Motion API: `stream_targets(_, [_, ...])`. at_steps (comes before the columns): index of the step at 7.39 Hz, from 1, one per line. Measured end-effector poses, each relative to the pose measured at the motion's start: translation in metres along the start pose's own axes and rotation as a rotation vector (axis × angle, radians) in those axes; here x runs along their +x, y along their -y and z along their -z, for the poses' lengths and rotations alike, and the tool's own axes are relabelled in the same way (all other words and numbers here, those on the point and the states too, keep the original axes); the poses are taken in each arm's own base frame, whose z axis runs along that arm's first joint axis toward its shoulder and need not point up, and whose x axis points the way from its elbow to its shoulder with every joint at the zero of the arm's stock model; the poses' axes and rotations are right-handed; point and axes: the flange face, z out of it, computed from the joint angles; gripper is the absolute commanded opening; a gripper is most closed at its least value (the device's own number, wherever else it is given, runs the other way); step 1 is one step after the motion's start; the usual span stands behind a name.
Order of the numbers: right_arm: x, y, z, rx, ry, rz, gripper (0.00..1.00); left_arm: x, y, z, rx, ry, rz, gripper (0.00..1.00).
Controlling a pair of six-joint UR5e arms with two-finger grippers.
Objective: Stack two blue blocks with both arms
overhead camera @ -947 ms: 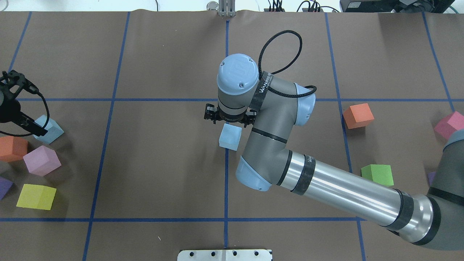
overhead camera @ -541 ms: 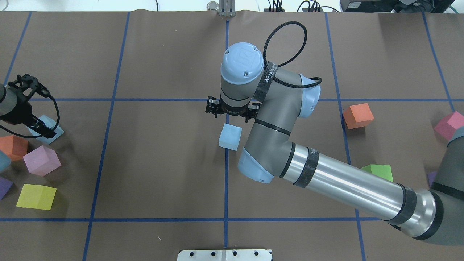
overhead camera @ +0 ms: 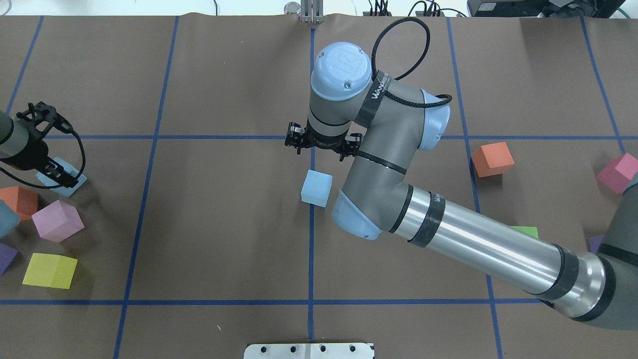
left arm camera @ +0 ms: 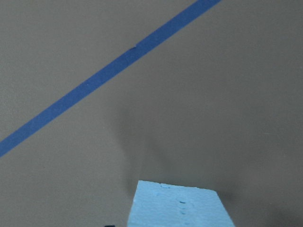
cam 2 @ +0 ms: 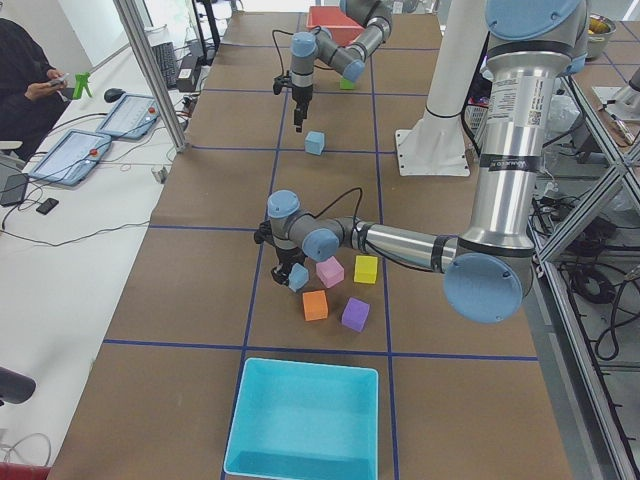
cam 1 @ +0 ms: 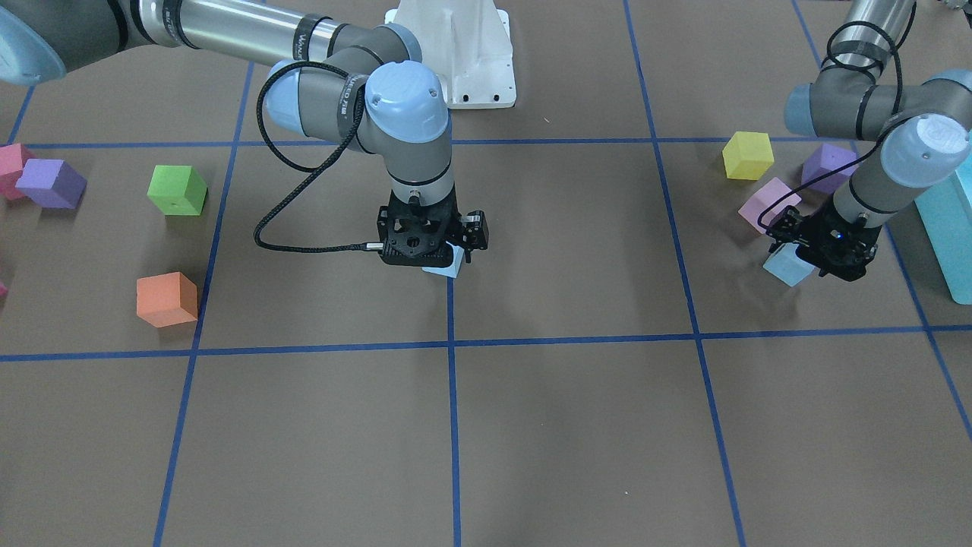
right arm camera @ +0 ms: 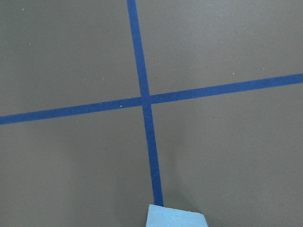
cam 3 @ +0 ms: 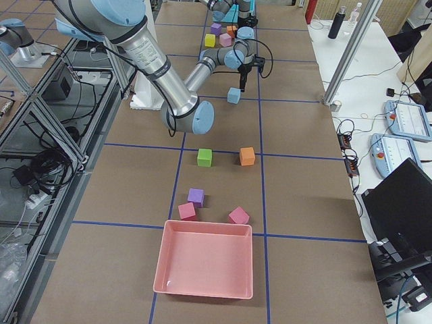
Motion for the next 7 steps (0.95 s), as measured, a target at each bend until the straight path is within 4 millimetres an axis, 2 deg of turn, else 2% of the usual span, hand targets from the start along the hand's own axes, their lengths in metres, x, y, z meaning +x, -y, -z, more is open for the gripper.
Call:
stream_targets(1, [0.02,0.023,0.023,0.0,0.015,-0.025,1.0,0.005,0.007,0.003,0.004,-0.019,0.022,0.49])
stream_targets(2, [0.06,0.05,0.046,0.009,0.013,-0.033,1.0,0.017,0.023,0.011,0.011,-0.06,0.058,0.49])
stream_targets(3, [0.115,0.083,0.071,0.017,-0.002,-0.004,1.0,0.033,0.044,0.025,0.009,-0.1,0.1,0.49])
stream_targets(4, [0.172,0.117,0.098,0.02,-0.025,0.03,1.0,0.054,0.072,0.047,0.005,-0.121,0.149,0.49])
stream_targets(6, [0.287,0.171,0.142,0.03,-0.085,0.117,1.0,0.117,0.137,0.114,0.009,-0.144,0.299,0.49])
stream_targets(7, [0.341,0.188,0.155,0.024,-0.107,0.157,1.0,0.161,0.161,0.137,0.012,-0.165,0.376,0.49])
